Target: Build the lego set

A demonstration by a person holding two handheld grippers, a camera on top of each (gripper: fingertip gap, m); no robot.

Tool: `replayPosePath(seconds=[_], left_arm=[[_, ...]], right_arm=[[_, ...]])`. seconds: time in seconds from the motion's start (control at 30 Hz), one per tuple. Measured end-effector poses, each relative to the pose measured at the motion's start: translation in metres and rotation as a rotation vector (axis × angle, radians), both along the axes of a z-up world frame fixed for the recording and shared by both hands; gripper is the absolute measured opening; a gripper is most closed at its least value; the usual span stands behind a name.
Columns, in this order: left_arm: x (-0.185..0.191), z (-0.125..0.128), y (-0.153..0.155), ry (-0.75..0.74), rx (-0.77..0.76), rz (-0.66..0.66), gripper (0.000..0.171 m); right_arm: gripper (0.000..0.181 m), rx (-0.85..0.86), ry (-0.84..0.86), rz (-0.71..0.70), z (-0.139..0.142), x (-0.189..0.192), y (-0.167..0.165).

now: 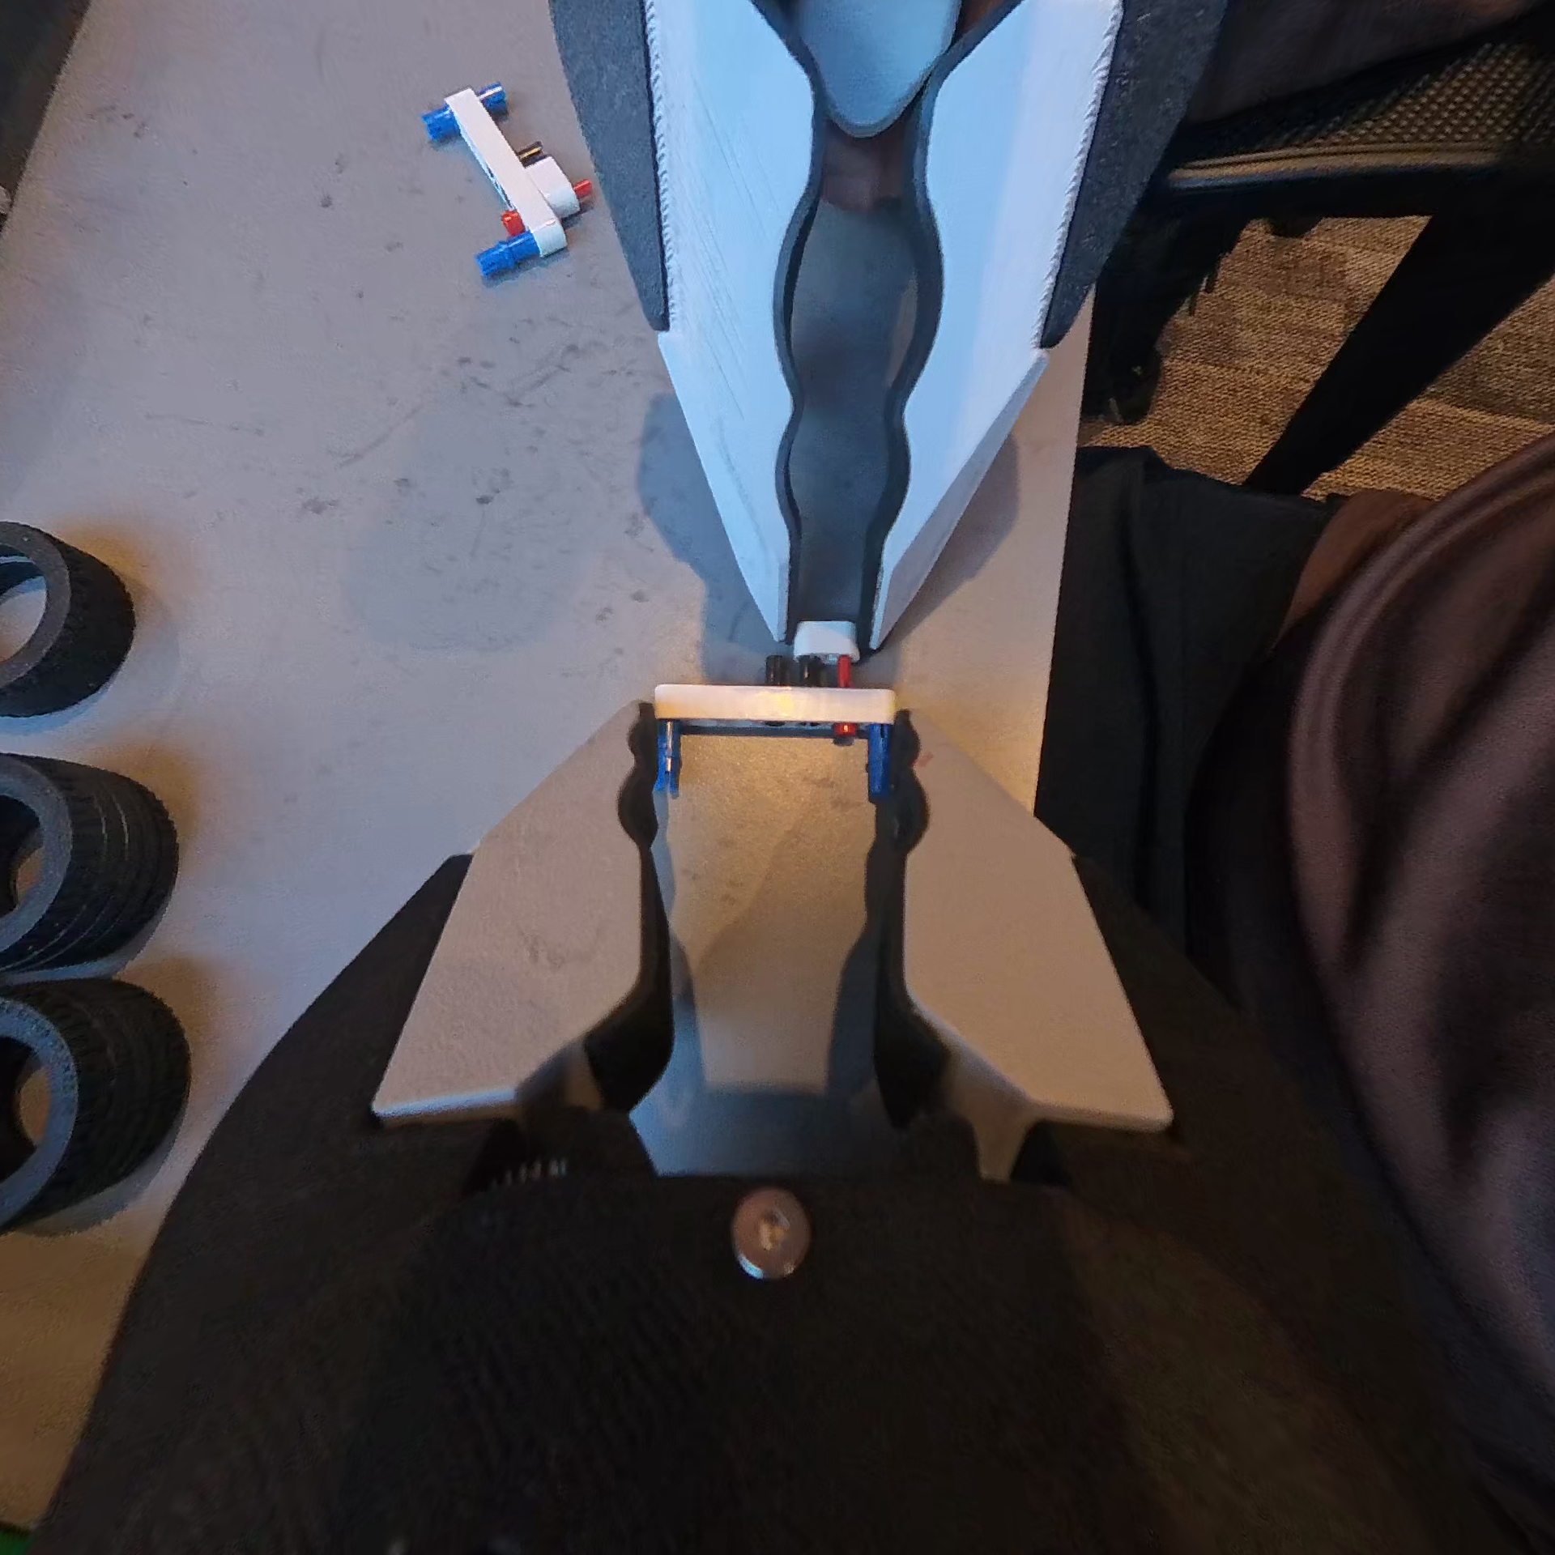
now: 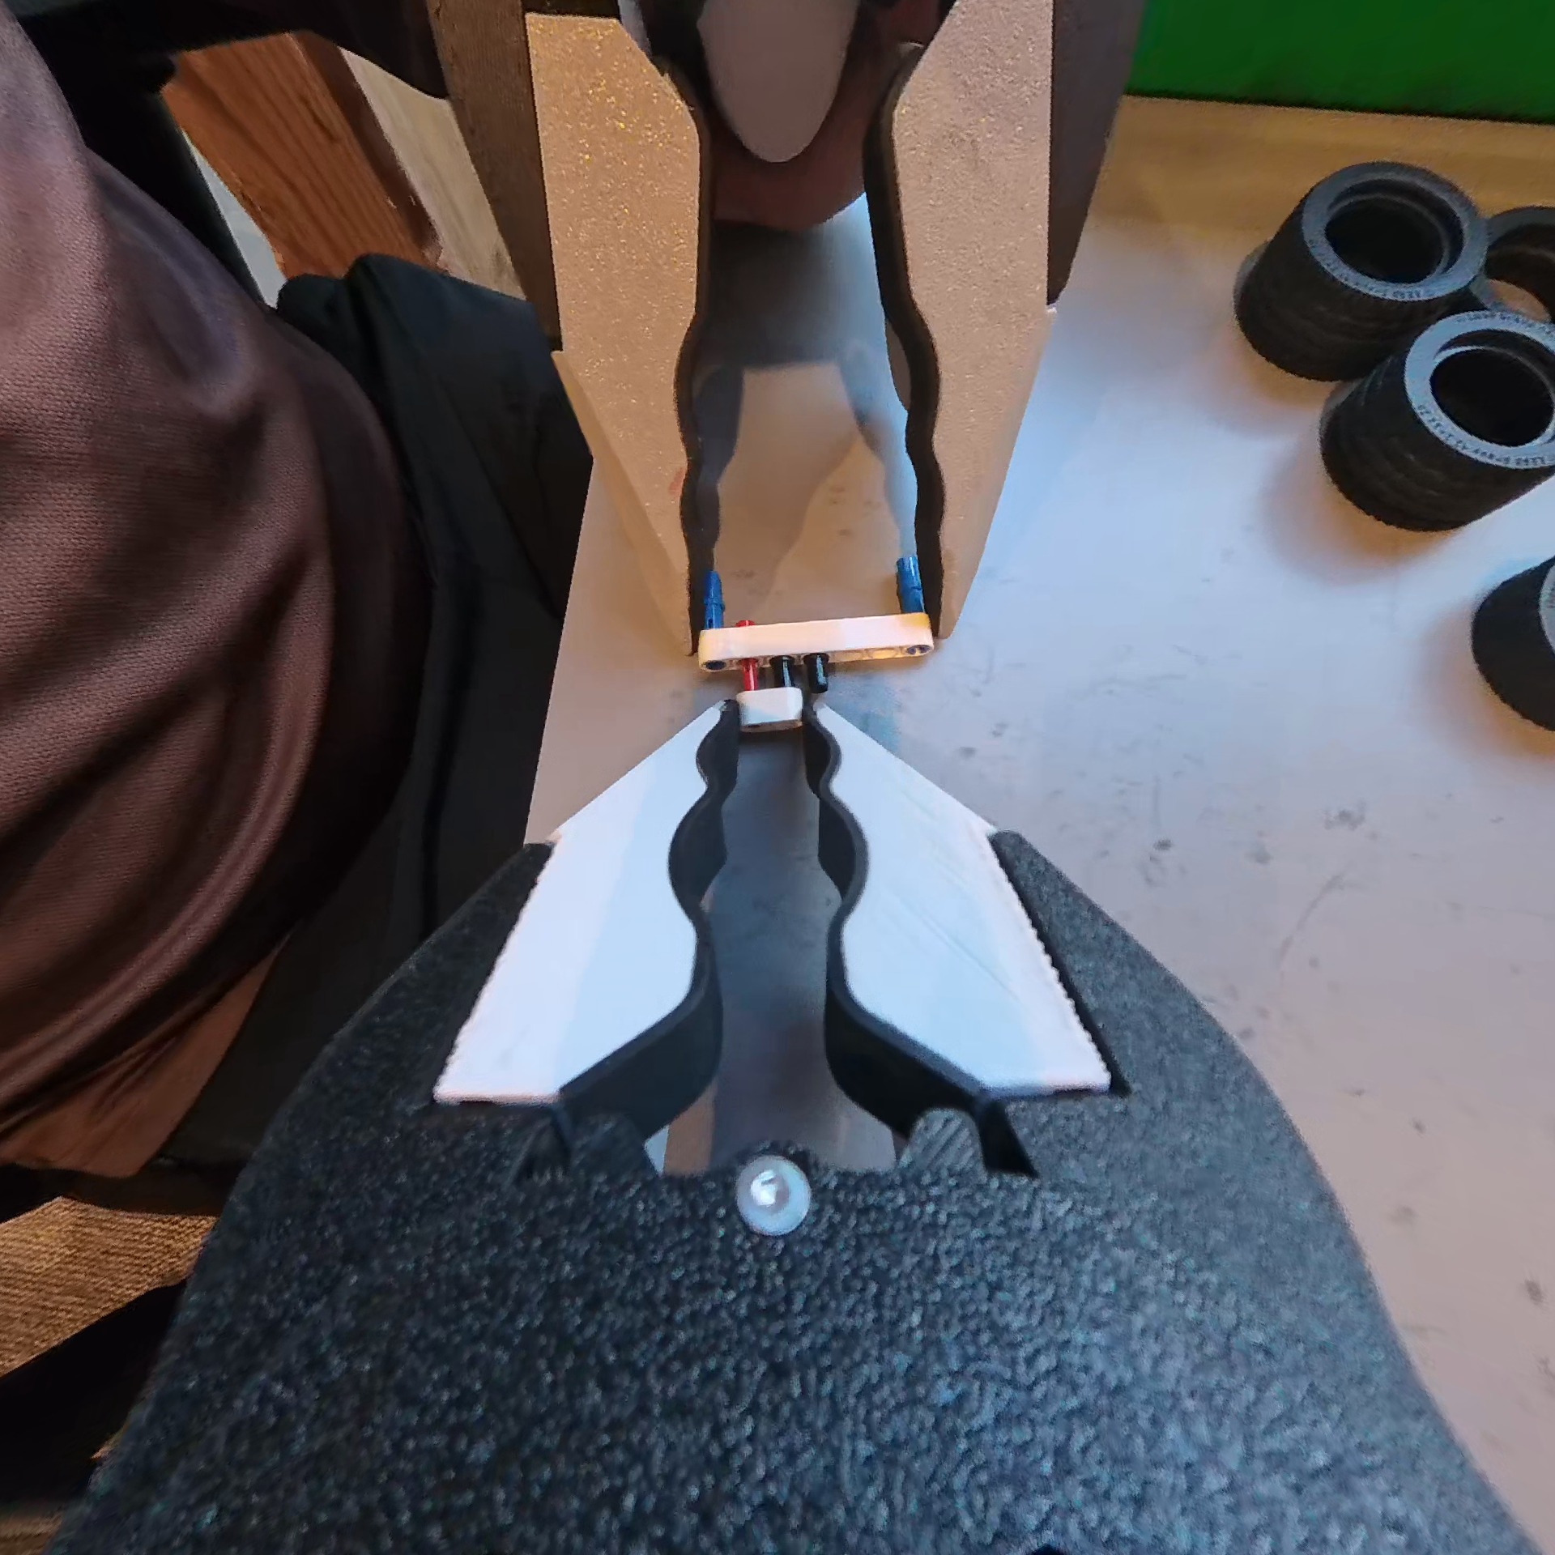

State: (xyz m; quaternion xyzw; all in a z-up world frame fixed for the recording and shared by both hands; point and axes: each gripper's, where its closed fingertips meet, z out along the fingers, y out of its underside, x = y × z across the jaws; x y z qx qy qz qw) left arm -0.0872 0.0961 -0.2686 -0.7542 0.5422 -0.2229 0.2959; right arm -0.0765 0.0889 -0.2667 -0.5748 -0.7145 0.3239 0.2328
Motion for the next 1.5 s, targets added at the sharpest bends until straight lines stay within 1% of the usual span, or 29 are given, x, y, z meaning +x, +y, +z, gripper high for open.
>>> replayPosePath(seconds=[0.13, 0.23, 0.4, 0.5, 0.57, 0.67, 0.77, 0.9, 1.0, 1.3, 1.5], left_arm=[[0.000, 0.000, 0.000, 0.007, -0.001, 0.006, 0.053], [0.001, 0.000, 0.000, 0.004, -0.002, 0.007, 0.053], [0.003, 0.000, 0.002, -0.013, 0.000, 0.024, 0.053], [0.004, 0.000, 0.004, -0.027, 0.009, 0.046, 0.053], [0.004, 0.000, 0.004, -0.021, 0.013, 0.056, 0.053], [0.005, 0.000, 0.004, -0.026, 0.012, 0.062, 0.053], [0.007, 0.000, 0.003, -0.023, 0.013, 0.048, 0.054], [0.009, 0.000, 0.000, -0.016, 0.009, 0.019, 0.054], [0.010, 0.000, 0.000, -0.024, 0.008, 0.020, 0.053], [0.010, 0.000, 0.000, -0.030, 0.003, 0.026, 0.053], [0.010, 0.000, -0.001, -0.031, 0.006, 0.017, 0.053]], right_arm=[[0.015, -0.024, -0.006, -0.009, 0.000, 0.000, 0.000], [0.015, 0.020, 0.004, -0.002, 0.000, -0.001, -0.001], [0.016, 0.013, 0.003, -0.012, 0.000, -0.002, 0.000], [0.022, 0.003, 0.003, -0.033, 0.000, 0.001, 0.002], [0.028, -0.009, 0.008, -0.071, 0.001, 0.005, 0.006], [0.029, -0.036, 0.018, -0.099, 0.003, 0.013, 0.005], [0.024, -0.053, 0.015, -0.111, 0.003, 0.019, 0.003], [0.010, -0.040, -0.006, -0.099, 0.000, 0.020, 0.002], [0.003, -0.021, -0.007, -0.080, -0.001, 0.018, 0.001], [0.000, -0.022, -0.007, -0.053, -0.001, 0.015, -0.002], [0.000, -0.074, -0.018, -0.033, -0.001, 0.014, -0.004]])
